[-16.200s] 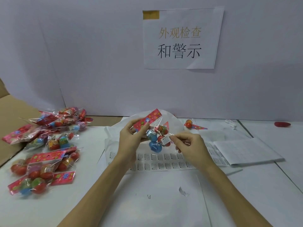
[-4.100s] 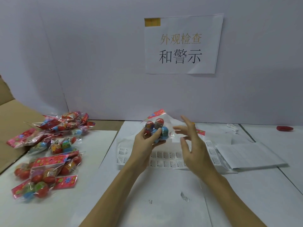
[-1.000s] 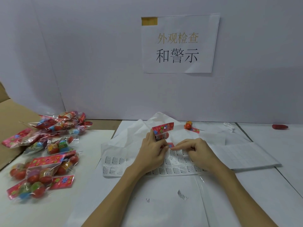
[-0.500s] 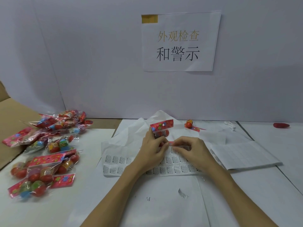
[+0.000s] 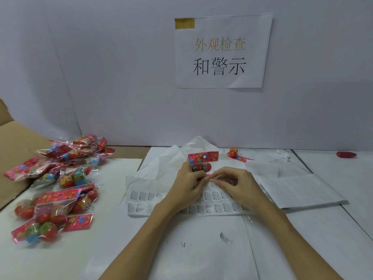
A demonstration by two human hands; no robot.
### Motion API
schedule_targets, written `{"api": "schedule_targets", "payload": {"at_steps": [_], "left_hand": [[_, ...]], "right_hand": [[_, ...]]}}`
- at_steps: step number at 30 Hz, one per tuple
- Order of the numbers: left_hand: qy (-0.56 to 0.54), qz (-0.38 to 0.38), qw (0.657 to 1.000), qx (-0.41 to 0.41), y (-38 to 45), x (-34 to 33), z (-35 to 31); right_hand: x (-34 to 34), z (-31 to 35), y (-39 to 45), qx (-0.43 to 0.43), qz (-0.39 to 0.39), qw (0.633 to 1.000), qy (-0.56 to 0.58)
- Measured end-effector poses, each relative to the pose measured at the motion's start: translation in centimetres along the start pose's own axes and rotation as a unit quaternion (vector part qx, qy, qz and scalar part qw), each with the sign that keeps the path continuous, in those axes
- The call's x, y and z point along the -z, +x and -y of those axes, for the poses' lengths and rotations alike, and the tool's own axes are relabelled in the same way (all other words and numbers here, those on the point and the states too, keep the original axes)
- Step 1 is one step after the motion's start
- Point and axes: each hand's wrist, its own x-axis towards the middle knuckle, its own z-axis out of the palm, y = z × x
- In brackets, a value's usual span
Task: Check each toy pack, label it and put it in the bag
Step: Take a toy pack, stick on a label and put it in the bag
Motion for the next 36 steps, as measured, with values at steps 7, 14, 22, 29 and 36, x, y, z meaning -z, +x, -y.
{"api": "schedule_targets", "payload": {"at_steps": [7,14,22,29,36], "left_hand": [[0.011,0.011,1.0,0.007,0.0,-0.29,0.41],[0.012,0.014,1.0,0.013,-0.01,-0.17,0.27],[0.016,0.016,1.0,0.015,-0.02,-0.01,0.08],[0.009,0.017,1.0,0.019,0.06,0.05,0.08],[-0.013,0.017,1.0,0.021,0.03,0.23,0.08]], "right_hand": [[-0.02,-0.27,0.1,-0.004,0.005,1.0,-0.001],[0.08,-0.26,0.03,-0.012,0.014,1.0,0.004],[-0.02,-0.22,0.05,-0.009,0.015,1.0,0.007],[0.19,-0.09,-0.06,-0.008,0.023,1.0,-0.011],[0.76,0.25,-0.17,-0.021,0.037,0.999,-0.026]]}}
